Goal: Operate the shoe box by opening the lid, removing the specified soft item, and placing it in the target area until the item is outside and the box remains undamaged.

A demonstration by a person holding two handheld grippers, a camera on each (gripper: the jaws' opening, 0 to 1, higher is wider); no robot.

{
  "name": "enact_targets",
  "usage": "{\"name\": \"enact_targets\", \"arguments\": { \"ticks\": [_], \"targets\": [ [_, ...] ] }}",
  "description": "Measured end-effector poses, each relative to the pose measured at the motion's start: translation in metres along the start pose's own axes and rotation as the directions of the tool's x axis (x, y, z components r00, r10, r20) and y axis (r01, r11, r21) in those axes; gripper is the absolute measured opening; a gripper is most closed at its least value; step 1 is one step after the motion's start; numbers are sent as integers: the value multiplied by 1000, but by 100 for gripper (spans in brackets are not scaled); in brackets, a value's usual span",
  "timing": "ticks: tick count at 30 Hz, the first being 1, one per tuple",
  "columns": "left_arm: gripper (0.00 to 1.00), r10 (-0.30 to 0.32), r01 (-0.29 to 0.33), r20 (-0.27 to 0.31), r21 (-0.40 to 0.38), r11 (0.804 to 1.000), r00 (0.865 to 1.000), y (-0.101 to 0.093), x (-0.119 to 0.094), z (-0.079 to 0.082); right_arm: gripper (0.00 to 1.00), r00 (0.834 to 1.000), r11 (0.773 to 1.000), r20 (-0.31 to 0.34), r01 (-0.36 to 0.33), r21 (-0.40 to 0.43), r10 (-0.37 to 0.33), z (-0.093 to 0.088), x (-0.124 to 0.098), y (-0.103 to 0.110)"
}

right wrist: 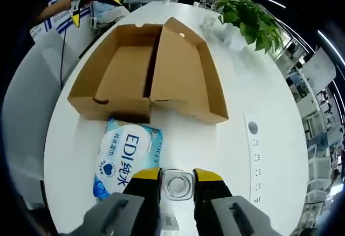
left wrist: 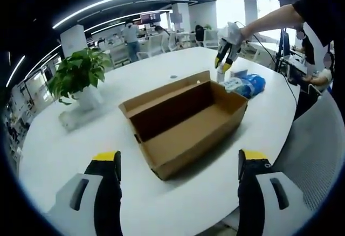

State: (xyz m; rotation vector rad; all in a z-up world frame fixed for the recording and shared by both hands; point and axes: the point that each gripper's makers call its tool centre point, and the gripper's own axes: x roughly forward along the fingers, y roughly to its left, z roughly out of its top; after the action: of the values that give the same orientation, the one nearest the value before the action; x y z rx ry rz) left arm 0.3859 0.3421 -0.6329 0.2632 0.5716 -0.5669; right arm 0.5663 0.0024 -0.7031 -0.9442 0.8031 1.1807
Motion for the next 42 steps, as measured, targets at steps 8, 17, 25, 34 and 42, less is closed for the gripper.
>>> {"name": "enact_targets", "arguments": {
  "ticks": [8,17,25,34,42],
  "targets": [
    [78,41,-41,-7,-69,997,999,13,2,-3,25,1000,999,7,8,41,-9,1,-1,-3],
    [60,74,-78,-35,-125,989,997,26,7,-9,29,999,997,11,32,63,-32,3,-3,-9],
    [47,87,-93,-38,-193,977,995,35,13,-9,35,997,992,36,60,114,-65,9,-10,-17],
    [36,94,-106,-59,-246,964,994,42,20,-13,36,987,956,102,93,278,-126,26,-15,-34],
    [33,101,-122,-85,-304,945,991,47,27,-21,36,972,915,160,97,391,-172,43,-17,-48]
  ]
}}
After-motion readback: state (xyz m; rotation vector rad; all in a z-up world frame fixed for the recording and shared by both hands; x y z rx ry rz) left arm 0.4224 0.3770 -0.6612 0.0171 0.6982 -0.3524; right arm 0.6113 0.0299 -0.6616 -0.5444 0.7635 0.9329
